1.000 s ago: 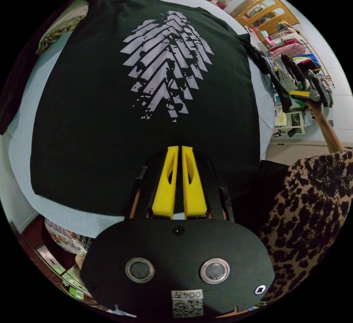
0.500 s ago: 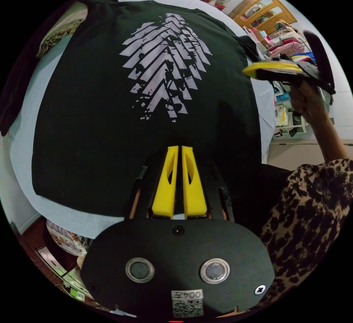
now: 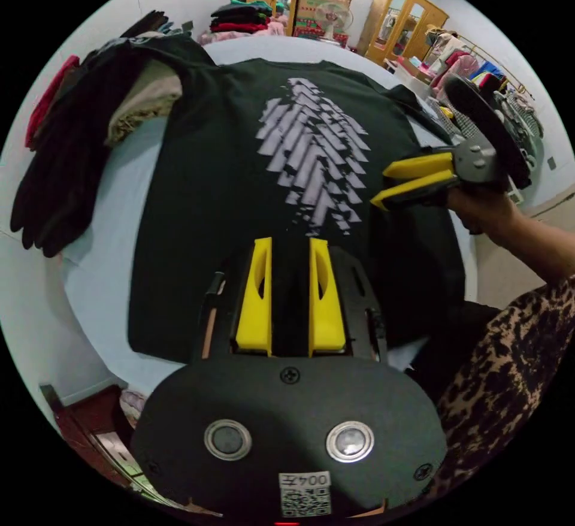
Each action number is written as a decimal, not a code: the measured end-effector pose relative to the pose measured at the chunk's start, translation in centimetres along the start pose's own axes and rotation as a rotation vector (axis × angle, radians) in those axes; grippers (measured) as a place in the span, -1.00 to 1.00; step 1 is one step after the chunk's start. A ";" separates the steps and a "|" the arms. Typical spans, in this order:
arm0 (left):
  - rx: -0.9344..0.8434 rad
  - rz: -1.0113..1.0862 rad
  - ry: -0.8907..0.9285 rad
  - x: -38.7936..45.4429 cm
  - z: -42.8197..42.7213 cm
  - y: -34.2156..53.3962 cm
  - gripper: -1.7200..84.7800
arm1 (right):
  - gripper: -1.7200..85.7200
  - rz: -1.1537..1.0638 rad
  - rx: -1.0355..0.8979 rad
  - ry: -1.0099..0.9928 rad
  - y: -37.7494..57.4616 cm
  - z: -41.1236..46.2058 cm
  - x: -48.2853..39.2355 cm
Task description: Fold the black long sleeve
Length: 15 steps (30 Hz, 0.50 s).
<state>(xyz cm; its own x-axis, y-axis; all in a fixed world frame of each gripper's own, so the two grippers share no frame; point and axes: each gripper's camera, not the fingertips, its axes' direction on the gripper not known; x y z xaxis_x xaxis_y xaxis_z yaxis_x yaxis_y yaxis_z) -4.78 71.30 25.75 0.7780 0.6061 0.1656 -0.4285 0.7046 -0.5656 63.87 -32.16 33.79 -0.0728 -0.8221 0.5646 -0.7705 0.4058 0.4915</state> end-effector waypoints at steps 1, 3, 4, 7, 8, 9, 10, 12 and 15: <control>-0.003 -0.001 -0.016 -1.6 0.1 -0.2 -0.76 | -0.63 0.017 0.010 0.000 -0.1 0.2 -0.3; -0.028 -0.013 -0.003 -3.8 0.9 -0.5 -0.76 | -0.63 0.049 0.021 0.003 -0.4 0.6 -0.9; -0.062 -0.012 0.004 -4.8 1.8 -0.5 -0.77 | -0.63 0.062 0.033 0.010 -0.5 0.8 -1.3; 0.022 0.001 -0.016 -5.5 1.5 0.7 -0.81 | -0.64 0.099 0.071 0.005 -0.6 1.4 -2.0; 0.049 -0.017 -0.008 -5.6 1.3 1.1 -0.81 | -0.64 0.104 0.077 0.001 -0.8 1.6 -2.2; 0.062 -0.023 -0.003 -5.7 1.2 1.3 -0.81 | -0.64 0.109 0.075 -0.002 -1.0 1.7 -2.3; 0.076 -0.030 -0.001 -5.7 1.0 1.5 -0.81 | -0.64 0.118 0.064 -0.007 -1.4 1.9 -2.5; 0.078 -0.029 -0.007 -5.6 0.7 1.5 -0.81 | -0.64 0.129 0.039 -0.008 -2.2 2.2 -2.9; 0.046 -0.023 -0.025 -5.4 0.2 0.8 -0.81 | -0.64 0.123 -0.001 -0.012 -3.5 2.7 -3.3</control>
<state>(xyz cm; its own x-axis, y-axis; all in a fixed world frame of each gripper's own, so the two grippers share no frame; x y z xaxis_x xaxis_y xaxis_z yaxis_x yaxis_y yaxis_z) -9.38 68.67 24.59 0.7764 0.5981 0.1989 -0.4318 0.7346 -0.5234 65.14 -31.90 28.40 -0.1743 -0.7706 0.6130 -0.7547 0.5044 0.4194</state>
